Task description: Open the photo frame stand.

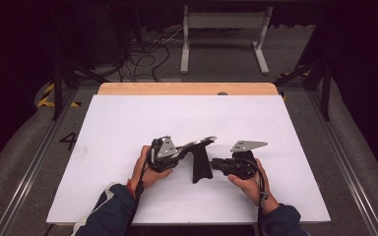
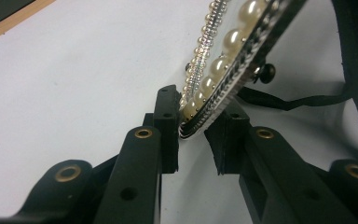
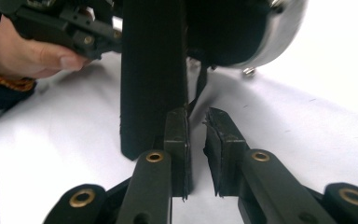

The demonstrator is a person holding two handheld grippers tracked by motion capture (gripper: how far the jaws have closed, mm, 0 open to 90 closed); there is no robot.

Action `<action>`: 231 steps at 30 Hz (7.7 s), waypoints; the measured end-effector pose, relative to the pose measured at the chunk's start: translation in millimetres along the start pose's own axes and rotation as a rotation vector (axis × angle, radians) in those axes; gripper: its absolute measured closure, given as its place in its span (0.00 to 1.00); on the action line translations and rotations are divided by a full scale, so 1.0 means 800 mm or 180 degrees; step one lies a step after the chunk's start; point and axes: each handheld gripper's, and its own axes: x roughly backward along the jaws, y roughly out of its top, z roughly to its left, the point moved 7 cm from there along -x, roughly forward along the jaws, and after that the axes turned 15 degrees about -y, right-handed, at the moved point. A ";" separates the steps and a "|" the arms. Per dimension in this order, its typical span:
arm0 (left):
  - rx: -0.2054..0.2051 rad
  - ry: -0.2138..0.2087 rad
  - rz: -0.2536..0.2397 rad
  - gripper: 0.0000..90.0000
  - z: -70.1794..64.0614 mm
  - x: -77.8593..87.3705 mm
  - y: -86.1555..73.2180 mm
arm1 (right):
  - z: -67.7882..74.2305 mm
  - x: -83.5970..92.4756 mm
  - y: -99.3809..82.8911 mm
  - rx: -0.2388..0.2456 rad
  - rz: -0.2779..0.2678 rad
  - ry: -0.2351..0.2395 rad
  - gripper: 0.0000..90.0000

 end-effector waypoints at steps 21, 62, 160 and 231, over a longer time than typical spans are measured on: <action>0.0063 -0.0002 -0.0056 0.78 0.002 -0.001 -0.001 | 0.106 -0.004 0.014 0.0516 -0.0694 -0.0337 1.00; -0.0200 -0.0024 -0.0041 0.83 -0.016 0.013 0.012 | 0.064 -0.027 -0.007 0.0345 -0.0297 -0.0734 1.00; -0.0259 -0.0015 -0.0117 0.82 -0.050 0.007 0.026 | 0.034 -0.016 -0.022 0.0385 -0.0018 -0.0605 1.00; -0.0069 -0.0018 0.0040 0.34 -0.050 0.071 -0.024 | 0.030 -0.002 0.001 0.0277 -0.0534 -0.0693 0.66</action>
